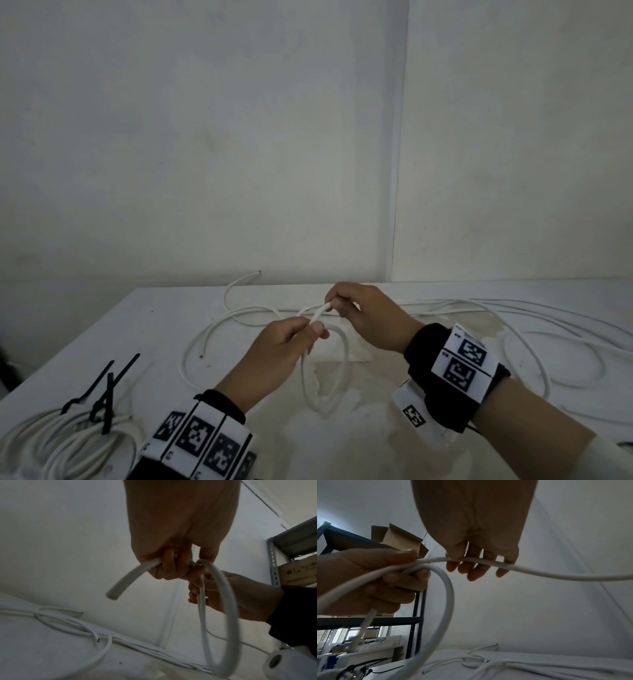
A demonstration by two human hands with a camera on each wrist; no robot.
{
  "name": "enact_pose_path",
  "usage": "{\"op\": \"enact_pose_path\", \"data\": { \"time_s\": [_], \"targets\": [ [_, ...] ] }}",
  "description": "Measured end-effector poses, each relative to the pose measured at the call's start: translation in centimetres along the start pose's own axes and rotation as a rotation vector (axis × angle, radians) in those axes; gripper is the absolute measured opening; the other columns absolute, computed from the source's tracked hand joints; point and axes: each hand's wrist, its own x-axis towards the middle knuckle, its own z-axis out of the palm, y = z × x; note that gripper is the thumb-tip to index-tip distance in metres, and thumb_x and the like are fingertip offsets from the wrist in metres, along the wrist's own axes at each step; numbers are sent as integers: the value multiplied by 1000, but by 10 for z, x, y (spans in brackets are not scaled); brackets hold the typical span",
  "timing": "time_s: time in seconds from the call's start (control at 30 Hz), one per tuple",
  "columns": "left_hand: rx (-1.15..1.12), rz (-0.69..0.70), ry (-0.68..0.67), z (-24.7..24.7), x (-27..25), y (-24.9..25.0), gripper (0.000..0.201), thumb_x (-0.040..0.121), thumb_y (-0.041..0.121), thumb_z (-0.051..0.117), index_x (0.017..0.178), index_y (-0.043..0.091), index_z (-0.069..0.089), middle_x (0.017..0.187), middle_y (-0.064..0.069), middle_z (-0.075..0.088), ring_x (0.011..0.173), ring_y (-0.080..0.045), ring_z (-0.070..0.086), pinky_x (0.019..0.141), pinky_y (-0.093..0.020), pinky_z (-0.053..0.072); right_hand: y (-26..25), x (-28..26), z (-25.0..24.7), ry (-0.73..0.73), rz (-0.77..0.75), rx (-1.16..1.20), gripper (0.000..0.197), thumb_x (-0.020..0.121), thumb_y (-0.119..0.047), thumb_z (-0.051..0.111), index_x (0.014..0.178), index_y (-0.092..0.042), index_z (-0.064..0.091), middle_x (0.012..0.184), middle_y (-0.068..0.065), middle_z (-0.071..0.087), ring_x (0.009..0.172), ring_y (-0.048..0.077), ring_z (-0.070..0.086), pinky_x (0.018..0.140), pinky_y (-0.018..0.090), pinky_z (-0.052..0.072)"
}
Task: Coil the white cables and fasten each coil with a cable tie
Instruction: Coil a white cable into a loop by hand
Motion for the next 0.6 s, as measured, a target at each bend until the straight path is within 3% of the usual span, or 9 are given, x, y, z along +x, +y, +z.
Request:
{"op": "enact_pose_path", "data": {
  "time_s": [0.17, 0.3, 0.43, 0.6],
  "targets": [
    [-9, 6, -12, 1, -6, 3, 27, 95, 26, 47, 79, 19, 68, 61, 7, 47, 46, 1, 38, 52, -11, 31, -5, -4, -7, 15, 62, -5, 19, 95, -11, 47, 90, -6, 65, 73, -1, 59, 66, 17, 46, 64, 23, 36],
    [-27, 7, -39, 2, -11, 9, 30, 95, 27, 45, 86, 9, 68, 61, 9, 51, 42, 2, 37, 51, -14, 30, -8, -8, -17, 81, 73, -20, 19, 94, -10, 48, 88, -6, 65, 68, -5, 55, 60, 9, 43, 60, 21, 34],
    [-59, 8, -58, 5, -11, 17, 30, 95, 28, 44, 83, 13, 67, 54, 14, 52, 45, 0, 37, 52, -10, 32, -11, -10, -27, 114, 93, -20, 20, 94, -8, 47, 84, -11, 63, 62, -13, 49, 54, 4, 43, 55, 15, 32],
    [-64, 15, -50, 5, -12, 20, 29, 96, 28, 44, 78, 20, 65, 58, 13, 53, 54, 1, 41, 57, -11, 34, -14, -13, -32, 83, 141, -24, 22, 96, -11, 44, 78, -19, 55, 70, 0, 54, 64, 12, 47, 64, 22, 38]
  ]
}}
